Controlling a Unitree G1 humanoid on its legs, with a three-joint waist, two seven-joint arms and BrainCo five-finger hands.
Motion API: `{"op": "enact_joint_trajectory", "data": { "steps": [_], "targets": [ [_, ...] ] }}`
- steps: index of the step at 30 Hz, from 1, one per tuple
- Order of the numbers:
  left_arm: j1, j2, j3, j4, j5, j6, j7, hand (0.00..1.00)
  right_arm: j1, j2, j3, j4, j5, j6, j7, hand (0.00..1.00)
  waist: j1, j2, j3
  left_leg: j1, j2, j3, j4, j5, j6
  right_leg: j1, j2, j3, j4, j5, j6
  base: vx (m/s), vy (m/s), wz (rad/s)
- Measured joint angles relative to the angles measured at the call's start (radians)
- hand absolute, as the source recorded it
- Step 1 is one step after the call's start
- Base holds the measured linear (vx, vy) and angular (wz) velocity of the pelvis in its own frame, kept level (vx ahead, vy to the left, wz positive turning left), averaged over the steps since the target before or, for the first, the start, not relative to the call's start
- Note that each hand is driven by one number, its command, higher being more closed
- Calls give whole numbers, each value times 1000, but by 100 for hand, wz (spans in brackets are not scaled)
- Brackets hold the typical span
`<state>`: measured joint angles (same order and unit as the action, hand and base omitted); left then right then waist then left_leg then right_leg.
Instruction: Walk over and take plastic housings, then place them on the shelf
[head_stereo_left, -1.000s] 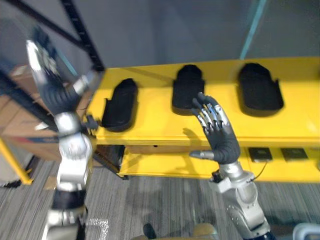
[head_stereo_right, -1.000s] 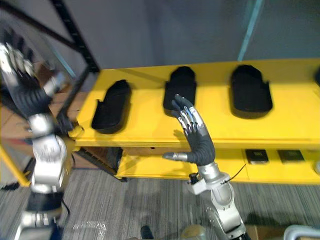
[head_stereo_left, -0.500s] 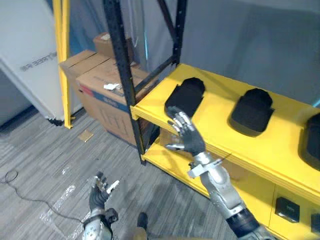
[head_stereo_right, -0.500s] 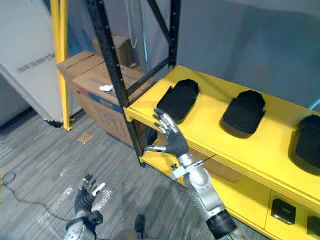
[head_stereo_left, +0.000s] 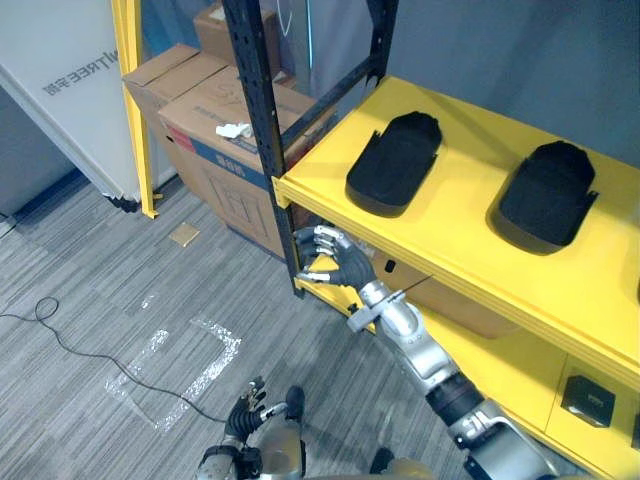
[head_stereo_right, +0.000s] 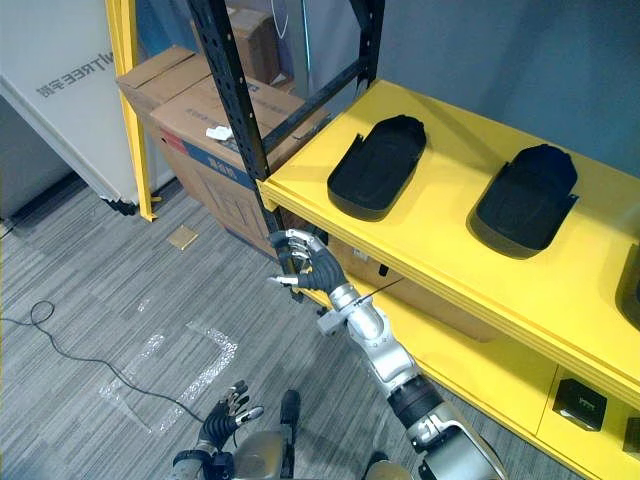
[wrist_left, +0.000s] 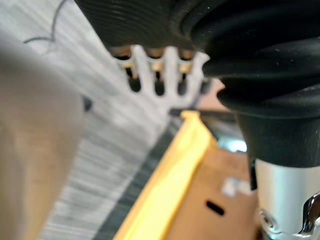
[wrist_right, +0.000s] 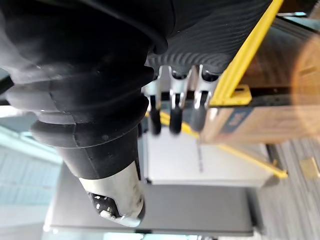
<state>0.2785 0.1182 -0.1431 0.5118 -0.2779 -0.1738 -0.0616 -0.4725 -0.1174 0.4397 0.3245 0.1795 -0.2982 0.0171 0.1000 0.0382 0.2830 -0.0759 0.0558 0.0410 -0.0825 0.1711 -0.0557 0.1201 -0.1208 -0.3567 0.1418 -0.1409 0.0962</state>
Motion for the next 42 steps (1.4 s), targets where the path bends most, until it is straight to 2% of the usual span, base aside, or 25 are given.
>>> {"op": "enact_joint_trajectory", "data": {
  "steps": [3, 5, 8, 14, 21, 24, 30, 36, 39, 42],
  "targets": [
    [-2, -1, -23, -1, 0, 0, -10, 0, -61, 3, -44, 31, -16, 5, -45, 100, 1, 19, 25, 3, -1, -9, 0, 1, -1, -3, -3, -5, 26, -20, -1, -10, -30, 9],
    [-1, -3, -34, -1, -15, 1, -24, 0, -101, 1, -75, 62, -36, 25, -71, 100, 3, 33, 40, 2, -2, -18, 0, 3, -4, -16, -6, -12, 63, -40, -2, -29, -41, 10],
    [-1, -5, -37, -5, -38, 3, -29, 0, -124, -8, -99, 89, -37, 42, -97, 100, 4, 38, 58, -3, -5, -37, 0, 7, -10, -29, -18, -30, 109, -72, -5, -18, -40, 20],
    [-2, -6, -38, -21, -40, 3, -31, 0, -193, -28, -156, 125, -47, 49, -111, 100, 5, 54, 88, -17, -12, -60, 0, 14, -16, -57, -36, -50, 176, -111, -7, 0, -50, 12],
    [-2, -6, -44, -32, -69, 3, -30, 0, -242, -56, -158, 172, -49, 68, -113, 100, 10, 69, 106, -18, -15, -59, 0, 16, -19, -76, -48, -50, 221, -139, -14, 16, -49, 1],
    [-2, -7, -59, -40, -76, 3, -30, 0, -272, -66, -177, 189, -58, 68, -129, 100, 10, 84, 131, -15, -19, -61, 0, 18, -21, -85, -59, -49, 253, -156, -15, -22, -46, 1],
    [-2, -8, -69, -42, -79, 3, -29, 0, -326, -70, -191, 226, -79, 66, -131, 100, 11, 94, 153, -29, -23, -64, 0, 22, -24, -113, -69, -50, 289, -177, -17, -11, -38, 3],
    [-2, -9, -77, -42, -105, 2, -27, 0, -383, -72, -191, 282, -98, 51, -169, 100, 29, 115, 167, -33, -35, -74, 0, 26, -21, -119, -83, -56, 309, -187, -15, -13, -19, 6],
    [-2, -9, -78, -42, -110, 2, -26, 0, -411, -74, -201, 316, -98, 32, -205, 100, 29, 127, 173, -44, -51, -91, 0, 27, -14, -129, -104, -72, 330, -203, -8, -37, -3, 19],
    [-3, -9, -79, -41, -110, 1, -25, 0, -436, -74, -213, 326, -97, 11, -219, 100, 41, 130, 176, -67, -52, -95, 0, 36, -13, -156, -107, -73, 345, -204, -9, -24, -13, 7]
  ]
}}
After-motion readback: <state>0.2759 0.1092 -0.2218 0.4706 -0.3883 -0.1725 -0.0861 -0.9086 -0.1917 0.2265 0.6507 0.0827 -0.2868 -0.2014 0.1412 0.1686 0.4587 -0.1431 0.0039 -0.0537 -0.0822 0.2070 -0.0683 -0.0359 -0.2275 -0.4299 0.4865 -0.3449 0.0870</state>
